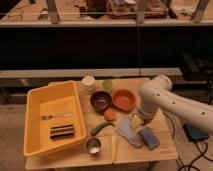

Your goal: Place pepper in tray

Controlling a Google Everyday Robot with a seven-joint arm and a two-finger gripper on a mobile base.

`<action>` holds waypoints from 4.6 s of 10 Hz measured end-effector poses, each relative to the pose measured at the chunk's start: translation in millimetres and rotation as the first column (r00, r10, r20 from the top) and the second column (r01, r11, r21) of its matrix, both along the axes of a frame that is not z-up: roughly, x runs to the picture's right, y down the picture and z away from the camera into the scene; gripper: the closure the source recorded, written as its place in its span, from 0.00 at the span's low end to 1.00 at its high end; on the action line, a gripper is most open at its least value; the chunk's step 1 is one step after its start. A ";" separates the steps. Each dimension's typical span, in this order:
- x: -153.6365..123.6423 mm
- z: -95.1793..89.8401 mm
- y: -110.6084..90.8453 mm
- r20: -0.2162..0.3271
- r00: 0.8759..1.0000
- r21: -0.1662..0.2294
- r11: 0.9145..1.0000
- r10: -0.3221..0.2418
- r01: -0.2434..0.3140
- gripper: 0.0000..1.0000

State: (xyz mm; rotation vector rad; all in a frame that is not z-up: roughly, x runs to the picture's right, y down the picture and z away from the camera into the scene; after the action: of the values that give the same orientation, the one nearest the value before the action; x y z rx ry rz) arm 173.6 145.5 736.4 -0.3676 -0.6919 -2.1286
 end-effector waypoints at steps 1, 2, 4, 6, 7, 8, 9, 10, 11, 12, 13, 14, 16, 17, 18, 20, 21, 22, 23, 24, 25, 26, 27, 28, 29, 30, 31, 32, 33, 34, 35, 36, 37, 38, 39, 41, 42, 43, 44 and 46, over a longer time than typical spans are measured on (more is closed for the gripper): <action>-21.8 -2.0 -12.0 0.038 0.998 0.021 0.998 -0.053 0.053 0.20; -43.1 -3.9 -21.1 0.079 0.992 0.038 0.995 -0.097 0.095 0.20; -53.3 -5.5 -26.9 0.100 0.987 0.054 0.991 -0.126 0.121 0.20; -54.9 -5.4 -26.5 0.102 0.986 0.052 0.991 -0.130 0.125 0.20; -54.3 -5.1 -25.0 0.103 0.987 0.048 0.991 -0.125 0.121 0.20; -55.0 -4.5 -21.3 0.127 0.983 0.042 0.991 -0.130 0.126 0.20; -60.3 -0.9 -12.6 0.181 0.973 0.033 0.990 -0.144 0.140 0.20; -72.9 2.9 -5.7 0.243 0.957 0.037 0.987 -0.161 0.157 0.20; -90.6 4.7 0.2 0.317 0.930 0.054 0.982 -0.188 0.181 0.20; -107.1 6.2 4.7 0.382 0.898 0.076 0.976 -0.219 0.205 0.20; -129.7 8.7 11.0 0.471 0.839 0.118 0.962 -0.273 0.246 0.20; -144.5 9.8 14.9 0.522 0.796 0.147 0.951 -0.308 0.271 0.20; -158.6 10.3 19.0 0.571 0.746 0.181 0.938 -0.344 0.294 0.20; -159.9 10.4 19.5 0.575 0.741 0.184 0.937 -0.347 0.296 0.20; -159.9 9.7 19.1 0.574 0.739 0.189 0.936 -0.352 0.298 0.20; -166.4 6.1 18.8 0.590 0.696 0.245 0.912 -0.409 0.329 0.20; -179.0 5.7 20.4 0.611 0.634 0.302 0.880 -0.474 0.367 0.20; -190.3 6.5 23.5 0.627 0.574 0.349 0.849 -0.527 0.397 0.20; -203.0 10.1 29.1 0.639 0.460 0.434 0.783 -0.616 0.445 0.20; -207.7 12.3 33.3 0.641 0.392 0.478 0.743 -0.659 0.469 0.20; -209.1 14.2 34.8 0.641 0.357 0.498 0.722 -0.679 0.480 0.20; -209.3 17.4 38.1 0.647 0.327 0.507 0.710 -0.688 0.489 0.20; -208.1 22.5 43.4 0.661 0.291 0.508 0.699 -0.691 0.504 0.20; -208.0 25.2 45.5 0.669 0.275 0.505 0.695 -0.690 0.512 0.20; -207.8 29.8 49.7 0.681 0.259 0.496 0.692 -0.685 0.524 0.20; -207.7 34.6 53.3 0.692 0.246 0.488 0.690 -0.679 0.535 0.20; -207.1 39.6 57.0 0.700 0.236 0.479 0.689 -0.674 0.544 0.20; -206.5 43.8 60.6 0.706 0.230 0.471 0.688 -0.669 0.552 0.20; -207.8 48.8 65.2 0.710 0.222 0.466 0.682 -0.668 0.564 0.21; -209.7 52.9 69.3 0.713 0.217 0.461 0.679 -0.667 0.571 0.24; -211.7 58.6 74.3 0.717 0.217 0.453 0.680 -0.662 0.577 0.33; -210.5 66.1 81.1 0.721 0.224 0.438 0.682 -0.655 0.585 0.43; -209.6 75.0 86.9 0.722 0.234 0.423 0.683 -0.651 0.595 0.55; -210.6 80.0 89.1 0.722 0.238 0.415 0.683 -0.649 0.601 0.64; -209.4 83.2 90.7 0.722 0.246 0.407 0.684 -0.647 0.605 0.67; -207.0 87.1 92.7 0.720 0.271 0.388 0.694 -0.639 0.607 0.73; -204.7 87.0 91.4 0.715 0.281 0.385 0.696 -0.640 0.607 0.80; -199.8 85.6 87.2 0.703 0.300 0.381 0.698 -0.645 0.607 0.92; -195.9 80.5 80.6 0.695 0.318 0.380 0.704 -0.645 0.600 0.98; -186.9 62.6 59.7 0.673 0.348 0.391 0.713 -0.653 0.581 1.00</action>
State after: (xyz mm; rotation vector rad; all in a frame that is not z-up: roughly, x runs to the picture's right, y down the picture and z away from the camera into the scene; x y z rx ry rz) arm -13.4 205.3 799.0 0.5260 -1.0560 -3.0962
